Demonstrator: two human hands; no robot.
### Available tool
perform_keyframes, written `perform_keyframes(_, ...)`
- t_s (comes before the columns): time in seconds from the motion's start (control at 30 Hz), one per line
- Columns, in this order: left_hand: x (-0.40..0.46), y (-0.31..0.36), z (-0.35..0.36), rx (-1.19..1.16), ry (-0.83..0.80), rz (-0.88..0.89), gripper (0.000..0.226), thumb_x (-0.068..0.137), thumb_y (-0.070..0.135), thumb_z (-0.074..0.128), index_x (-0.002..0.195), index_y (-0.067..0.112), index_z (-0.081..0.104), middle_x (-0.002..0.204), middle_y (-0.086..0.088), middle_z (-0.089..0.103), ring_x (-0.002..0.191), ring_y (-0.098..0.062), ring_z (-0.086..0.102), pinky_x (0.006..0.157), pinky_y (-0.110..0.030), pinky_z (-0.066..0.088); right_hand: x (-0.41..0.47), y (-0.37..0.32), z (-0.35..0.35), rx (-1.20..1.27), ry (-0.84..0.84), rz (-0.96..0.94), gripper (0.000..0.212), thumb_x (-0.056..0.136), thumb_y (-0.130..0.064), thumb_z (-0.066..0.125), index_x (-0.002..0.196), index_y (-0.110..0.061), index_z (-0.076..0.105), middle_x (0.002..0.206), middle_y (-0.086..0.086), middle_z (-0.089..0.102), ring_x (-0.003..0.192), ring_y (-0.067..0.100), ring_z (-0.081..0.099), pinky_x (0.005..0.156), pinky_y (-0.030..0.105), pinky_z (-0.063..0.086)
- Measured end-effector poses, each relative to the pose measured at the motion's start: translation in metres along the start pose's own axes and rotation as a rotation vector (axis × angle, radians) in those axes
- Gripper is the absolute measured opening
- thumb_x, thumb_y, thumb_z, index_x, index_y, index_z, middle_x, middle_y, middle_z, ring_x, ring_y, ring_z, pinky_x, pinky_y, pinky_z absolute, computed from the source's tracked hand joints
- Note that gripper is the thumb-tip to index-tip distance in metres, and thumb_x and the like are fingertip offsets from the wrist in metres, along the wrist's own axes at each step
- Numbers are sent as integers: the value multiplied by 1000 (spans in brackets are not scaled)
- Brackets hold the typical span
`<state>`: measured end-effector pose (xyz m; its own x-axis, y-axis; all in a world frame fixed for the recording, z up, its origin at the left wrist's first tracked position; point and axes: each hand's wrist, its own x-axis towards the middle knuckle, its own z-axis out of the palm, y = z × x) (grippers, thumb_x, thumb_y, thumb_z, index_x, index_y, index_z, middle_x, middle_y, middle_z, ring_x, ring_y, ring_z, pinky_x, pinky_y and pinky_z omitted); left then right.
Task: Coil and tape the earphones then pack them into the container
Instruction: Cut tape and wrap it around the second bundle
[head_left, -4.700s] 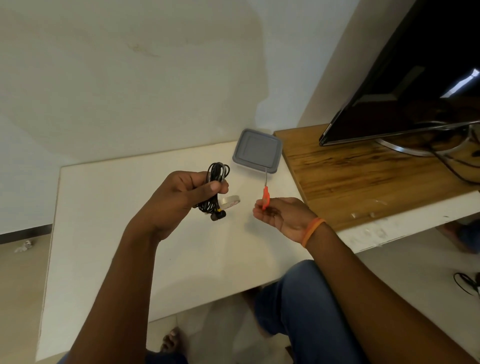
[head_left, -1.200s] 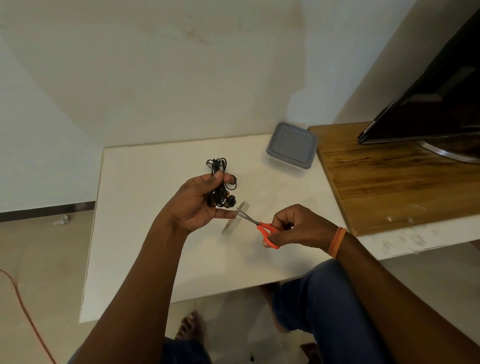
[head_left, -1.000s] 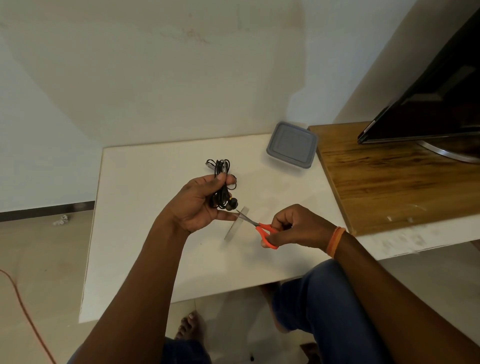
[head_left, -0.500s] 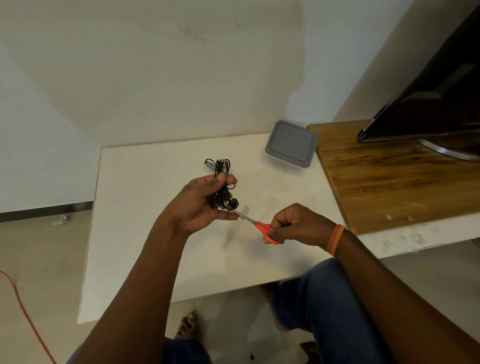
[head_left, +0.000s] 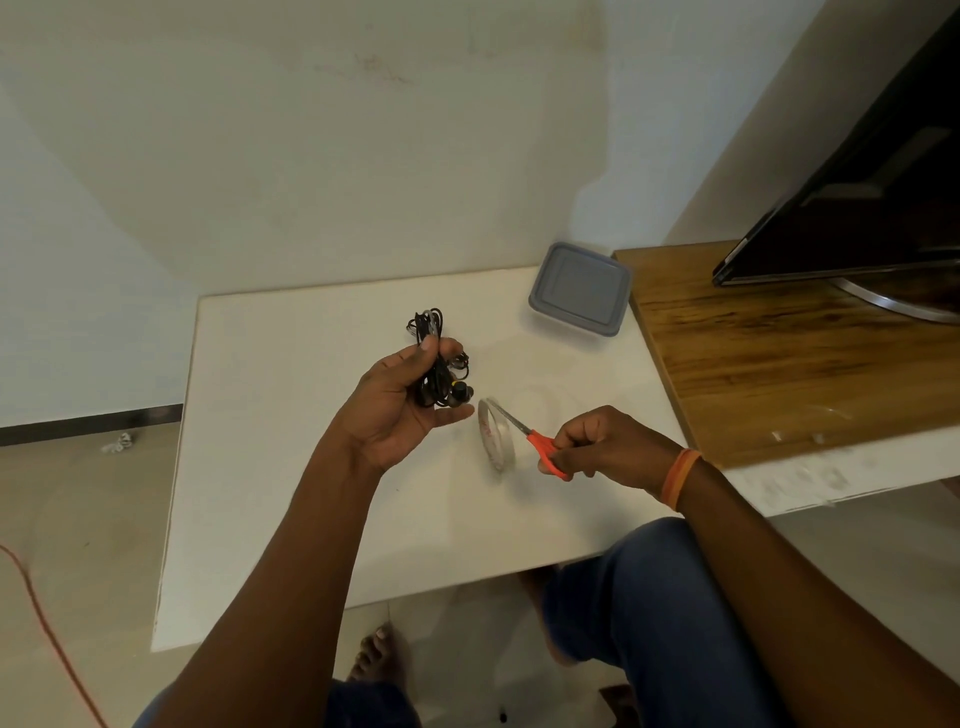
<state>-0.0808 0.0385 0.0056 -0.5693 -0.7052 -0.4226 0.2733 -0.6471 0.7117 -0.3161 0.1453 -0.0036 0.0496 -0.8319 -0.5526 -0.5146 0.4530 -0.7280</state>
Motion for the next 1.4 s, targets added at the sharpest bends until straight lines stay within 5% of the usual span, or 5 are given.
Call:
perform_keyframes(0.3, 6, -1, 11, 65, 24, 48, 22, 86, 29, 62, 87, 11, 74, 99, -14, 53, 82, -25, 54, 76, -40, 59, 8, 30, -20, -93, 502, 99, 32, 82, -30, 76, 74, -1, 68, 68, 14, 63, 62, 20, 54, 62, 25, 44)
perform_keyframes(1.0, 21, -13, 23, 132, 157, 35, 19, 96, 22, 59, 91, 7, 70, 92, -5, 62, 85, -23, 58, 81, -37, 59, 28, 26, -29, -726, 555, 379, 32, 90, -32, 67, 106, -5, 66, 101, 13, 68, 90, 27, 68, 74, 31, 52)
perform_keyframes(1.2, 20, -11, 17, 159, 186, 23, 20, 92, 27, 62, 92, 10, 72, 99, -9, 59, 92, -25, 56, 103, -49, 48, 39, 5, -5, -789, 645, -38, 23, 90, -9, 58, 112, -9, 65, 116, 12, 59, 101, 33, 60, 78, 37, 51)
perform_keyframes(1.3, 17, -13, 16, 208, 183, 2, 21, 93, 28, 62, 92, 11, 73, 90, -6, 60, 90, -25, 55, 107, -52, 43, 58, 0, 19, -914, 374, -305, 45, 89, -8, 58, 134, -13, 53, 141, 14, 46, 119, 37, 48, 89, 44, 45)
perform_keyframes(1.4, 15, -13, 15, 232, 169, -7, 21, 93, 29, 62, 92, 12, 74, 84, -4, 59, 85, -25, 58, 103, -48, 46, 65, -2, 26, -1060, 296, -342, 27, 90, -11, 57, 117, -12, 61, 124, 12, 55, 110, 36, 49, 82, 42, 38)
